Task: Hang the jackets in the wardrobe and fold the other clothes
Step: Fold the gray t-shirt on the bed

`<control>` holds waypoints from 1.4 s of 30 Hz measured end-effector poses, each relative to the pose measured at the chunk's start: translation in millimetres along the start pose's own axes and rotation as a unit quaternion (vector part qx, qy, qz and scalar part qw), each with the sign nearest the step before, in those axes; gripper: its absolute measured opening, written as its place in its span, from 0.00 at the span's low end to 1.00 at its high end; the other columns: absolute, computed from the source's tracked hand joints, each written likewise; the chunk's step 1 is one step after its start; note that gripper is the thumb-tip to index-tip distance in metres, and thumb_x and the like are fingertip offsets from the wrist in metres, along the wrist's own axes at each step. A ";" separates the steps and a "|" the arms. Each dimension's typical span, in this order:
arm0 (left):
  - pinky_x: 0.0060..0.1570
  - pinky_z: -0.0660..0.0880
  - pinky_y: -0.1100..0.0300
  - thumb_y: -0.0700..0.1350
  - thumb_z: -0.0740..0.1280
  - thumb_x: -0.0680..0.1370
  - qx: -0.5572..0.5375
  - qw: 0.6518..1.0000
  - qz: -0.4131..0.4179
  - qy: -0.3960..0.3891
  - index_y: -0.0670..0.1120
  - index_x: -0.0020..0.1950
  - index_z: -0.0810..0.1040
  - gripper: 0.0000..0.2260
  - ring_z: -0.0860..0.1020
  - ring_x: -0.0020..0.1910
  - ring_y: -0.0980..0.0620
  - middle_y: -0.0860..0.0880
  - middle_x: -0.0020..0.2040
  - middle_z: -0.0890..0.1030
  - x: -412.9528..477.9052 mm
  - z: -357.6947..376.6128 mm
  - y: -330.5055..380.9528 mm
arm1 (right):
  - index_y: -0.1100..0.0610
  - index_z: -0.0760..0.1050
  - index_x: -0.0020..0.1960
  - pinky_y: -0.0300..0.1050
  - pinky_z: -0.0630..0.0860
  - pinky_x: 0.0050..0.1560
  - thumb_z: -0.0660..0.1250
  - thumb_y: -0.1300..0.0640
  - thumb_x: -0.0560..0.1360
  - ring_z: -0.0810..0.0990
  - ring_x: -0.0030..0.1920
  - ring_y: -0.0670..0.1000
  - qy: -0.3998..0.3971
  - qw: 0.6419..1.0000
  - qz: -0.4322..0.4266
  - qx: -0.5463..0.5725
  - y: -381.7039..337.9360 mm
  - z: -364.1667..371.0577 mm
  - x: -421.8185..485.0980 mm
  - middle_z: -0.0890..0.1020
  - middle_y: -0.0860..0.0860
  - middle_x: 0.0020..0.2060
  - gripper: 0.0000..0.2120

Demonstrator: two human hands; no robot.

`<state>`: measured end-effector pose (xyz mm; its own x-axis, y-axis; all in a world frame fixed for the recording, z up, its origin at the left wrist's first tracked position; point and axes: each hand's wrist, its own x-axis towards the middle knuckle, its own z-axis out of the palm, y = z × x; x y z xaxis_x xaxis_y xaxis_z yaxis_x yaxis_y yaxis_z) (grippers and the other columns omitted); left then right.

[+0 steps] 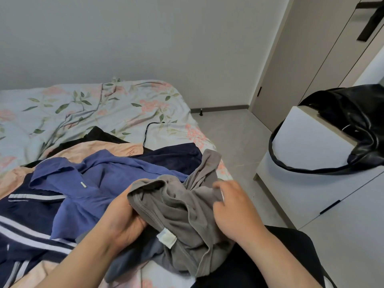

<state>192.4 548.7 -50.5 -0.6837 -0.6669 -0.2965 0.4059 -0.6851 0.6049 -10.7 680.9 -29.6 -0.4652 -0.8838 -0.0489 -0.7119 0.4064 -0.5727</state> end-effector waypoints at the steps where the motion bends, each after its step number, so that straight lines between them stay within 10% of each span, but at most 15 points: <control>1: 0.52 0.81 0.49 0.42 0.69 0.72 -0.008 1.000 -0.012 -0.021 0.40 0.50 0.84 0.09 0.82 0.50 0.43 0.39 0.53 0.82 -0.4 6.1 1.0 | 0.47 0.69 0.68 0.29 0.60 0.60 0.58 0.60 0.78 0.67 0.63 0.41 0.043 0.998 -0.052 0.009 -7.9 -2.2 3.5 0.68 0.41 0.65 0.20; 4: 0.47 0.80 0.50 0.39 0.72 0.73 -0.036 0.989 -0.068 -0.125 0.38 0.47 0.79 0.06 0.80 0.42 0.45 0.40 0.43 0.81 -0.3 25.4 5.4 | 0.46 0.67 0.74 0.18 0.51 0.62 0.58 0.64 0.80 0.58 0.67 0.26 -0.011 0.980 -0.185 0.068 -30.4 -5.2 16.9 0.64 0.33 0.68 0.25; 7: 0.58 0.74 0.50 0.41 0.61 0.82 -0.032 0.963 -0.114 -0.244 0.35 0.55 0.79 0.11 0.79 0.50 0.43 0.38 0.50 0.81 -4.3 53.0 14.1 | 0.45 0.73 0.69 0.28 0.64 0.66 0.60 0.66 0.78 0.67 0.63 0.26 -0.097 0.962 -0.202 0.157 -42.6 -5.7 26.8 0.71 0.30 0.63 0.24; 10: 0.40 0.77 0.55 0.41 0.75 0.69 0.115 0.979 -0.044 -0.160 0.41 0.39 0.81 0.05 0.76 0.35 0.48 0.42 0.36 0.78 -2.4 54.1 23.9 | 0.46 0.80 0.50 0.48 0.79 0.51 0.63 0.61 0.73 0.81 0.46 0.45 -0.087 0.958 -0.170 0.213 -48.5 -6.8 30.7 0.84 0.44 0.43 0.13; 13: 0.22 0.62 0.64 0.37 0.66 0.73 0.205 0.972 0.079 -0.080 0.44 0.36 0.80 0.06 0.65 0.22 0.54 0.46 0.27 0.73 -1.7 52.5 30.5 | 0.48 0.76 0.38 0.36 0.71 0.38 0.64 0.52 0.70 0.73 0.34 0.40 -0.031 0.956 -0.162 0.241 -47.2 -10.5 31.7 0.77 0.42 0.32 0.04; 18: 0.22 0.65 0.63 0.45 0.64 0.74 0.155 0.975 0.146 0.055 0.40 0.45 0.79 0.09 0.67 0.25 0.53 0.46 0.31 0.74 -13.9 53.6 6.4 | 0.52 0.64 0.32 0.34 0.63 0.30 0.62 0.52 0.71 0.66 0.29 0.43 0.091 0.957 -0.171 0.217 -50.2 -25.1 30.1 0.67 0.42 0.25 0.11; 23: 0.19 0.68 0.64 0.30 0.53 0.79 0.302 0.946 -0.013 0.115 0.39 0.34 0.70 0.15 0.69 0.21 0.52 0.47 0.23 0.71 -33.0 40.8 -45.7 | 0.52 0.59 0.28 0.32 0.61 0.26 0.64 0.55 0.71 0.64 0.26 0.43 0.195 0.945 -0.178 0.192 -67.4 -59.9 38.7 0.65 0.44 0.22 0.17; 26: 0.45 0.69 0.72 0.38 0.51 0.81 0.273 0.950 -0.141 0.052 0.45 0.43 0.65 0.09 0.73 0.36 0.59 0.48 0.40 0.71 -40.0 58.1 -55.2 | 0.51 0.62 0.29 0.34 0.62 0.25 0.64 0.54 0.71 0.63 0.26 0.45 0.223 0.944 -0.195 0.145 -84.3 -87.4 46.5 0.66 0.44 0.22 0.15; 30: 0.58 0.75 0.48 0.44 0.64 0.75 0.389 0.920 -0.045 0.036 0.28 0.54 0.72 0.19 0.75 0.60 0.32 0.25 0.59 0.73 -34.4 100.7 -74.2 | 0.52 0.62 0.30 0.40 0.60 0.25 0.62 0.52 0.68 0.61 0.26 0.47 0.269 0.937 -0.208 0.082 -117.0 -126.2 57.3 0.66 0.46 0.23 0.12; 34: 0.47 0.75 0.71 0.62 0.74 0.55 0.521 0.835 0.166 0.063 0.59 0.56 0.71 0.32 0.76 0.48 0.72 0.62 0.50 0.78 -40.6 143.5 -64.7 | 0.54 0.57 0.27 0.40 0.61 0.25 0.63 0.57 0.69 0.63 0.25 0.46 0.334 0.923 -0.187 0.044 -145.9 -165.0 57.8 0.62 0.47 0.21 0.17; 42: 0.40 0.72 0.67 0.52 0.71 0.70 0.546 0.800 0.238 0.067 0.52 0.41 0.74 0.08 0.76 0.41 0.60 0.53 0.43 0.76 -34.4 164.1 -35.1 | 0.52 0.53 0.27 0.35 0.60 0.22 0.60 0.63 0.68 0.63 0.24 0.44 0.440 0.876 -0.163 0.112 -196.7 -238.2 31.2 0.63 0.44 0.19 0.18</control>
<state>102.2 643.8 59.7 -0.5088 -0.8512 0.1286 -0.2209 0.2735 0.9362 -10.4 628.6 276.5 -0.5520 -0.3841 0.7401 -0.8072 0.0238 -0.5897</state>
